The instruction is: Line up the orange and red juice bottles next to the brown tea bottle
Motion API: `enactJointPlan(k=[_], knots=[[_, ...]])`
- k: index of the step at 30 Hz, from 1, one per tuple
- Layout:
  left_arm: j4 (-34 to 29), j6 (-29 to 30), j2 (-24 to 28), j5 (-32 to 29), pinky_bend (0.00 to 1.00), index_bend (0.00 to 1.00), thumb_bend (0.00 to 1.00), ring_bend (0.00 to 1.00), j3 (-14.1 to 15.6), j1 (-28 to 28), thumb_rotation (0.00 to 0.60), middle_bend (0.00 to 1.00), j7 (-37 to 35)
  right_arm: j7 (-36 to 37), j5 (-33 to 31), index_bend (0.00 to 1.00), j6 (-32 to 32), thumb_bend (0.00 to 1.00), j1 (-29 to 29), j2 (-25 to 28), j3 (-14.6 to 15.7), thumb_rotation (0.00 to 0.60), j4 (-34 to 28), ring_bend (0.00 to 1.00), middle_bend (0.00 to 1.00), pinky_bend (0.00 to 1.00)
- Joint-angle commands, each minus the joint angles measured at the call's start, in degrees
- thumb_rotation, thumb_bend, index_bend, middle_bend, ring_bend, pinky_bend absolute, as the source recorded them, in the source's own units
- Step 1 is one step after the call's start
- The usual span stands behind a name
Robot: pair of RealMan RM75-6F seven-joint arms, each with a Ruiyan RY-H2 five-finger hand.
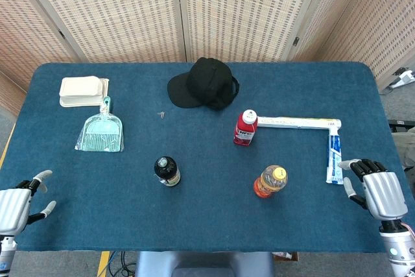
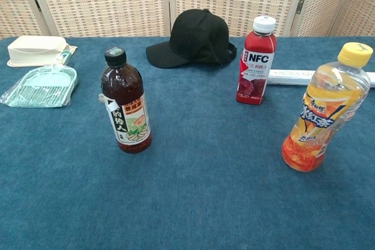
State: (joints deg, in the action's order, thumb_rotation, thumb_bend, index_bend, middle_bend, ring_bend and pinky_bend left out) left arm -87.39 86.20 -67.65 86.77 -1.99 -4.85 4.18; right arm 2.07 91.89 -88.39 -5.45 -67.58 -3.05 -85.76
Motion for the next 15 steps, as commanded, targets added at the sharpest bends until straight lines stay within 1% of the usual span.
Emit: enactJointPlan(k=[1, 4, 6, 9, 12, 15], knots=[[0.2, -0.1, -0.2, 0.2, 0.71, 0.38, 0.21, 0.48, 0.0, -0.1, 0.6, 0.48, 0.2, 0.1, 0.1, 0.41, -0.1, 0.51, 0.0, 0.1, 0.1, 0.6, -0.1, 0.37, 0.44, 0.44], [0.1, -0.3, -0.1, 0.1, 0.71, 0.38, 0.21, 0.48, 0.1, -0.2, 0.6, 0.48, -0.2, 1.0, 0.4, 0.41, -0.5, 0.49, 0.0, -0.2, 0.1, 0.6, 0.3, 0.37, 0.43, 0.44], [0.0, -0.1, 0.0, 0.1, 0.71, 0.38, 0.21, 0.48, 0.0, -0.2, 0.6, 0.48, -0.3, 2.2, 0.6, 0.41, -0.5, 0.44, -0.1, -0.4, 0.1, 0.6, 0.8, 0.36, 0.4, 0.44], [-0.1, 0.4, 0.0, 0.4, 0.71, 0.38, 0.21, 0.48, 0.0, 0.0, 0.6, 0.48, -0.2, 4.8, 1.4, 0.4, -0.3, 0.34, -0.6, -0.6, 0.3, 0.6, 1.3, 0.3, 0.34, 0.44], [0.0, 0.6, -0.1, 0.5, 0.71, 0.38, 0.21, 0.48, 0.2, 0.2, 0.6, 0.48, -0.5, 7.9, 2.6, 0.35, 0.5, 0.26, -1.3, -0.7, 1.0, 0.6, 1.8, 0.23, 0.28, 0.44], [0.0, 0.4, 0.1, 0.4, 0.71, 0.38, 0.21, 0.48, 0.5, 0.4, 0.6, 0.48, -0.6, 9.7, 3.3, 0.27, 1.7, 0.19, -2.1, -1.0, 1.5, 0.6, 2.1, 0.18, 0.22, 0.39]])
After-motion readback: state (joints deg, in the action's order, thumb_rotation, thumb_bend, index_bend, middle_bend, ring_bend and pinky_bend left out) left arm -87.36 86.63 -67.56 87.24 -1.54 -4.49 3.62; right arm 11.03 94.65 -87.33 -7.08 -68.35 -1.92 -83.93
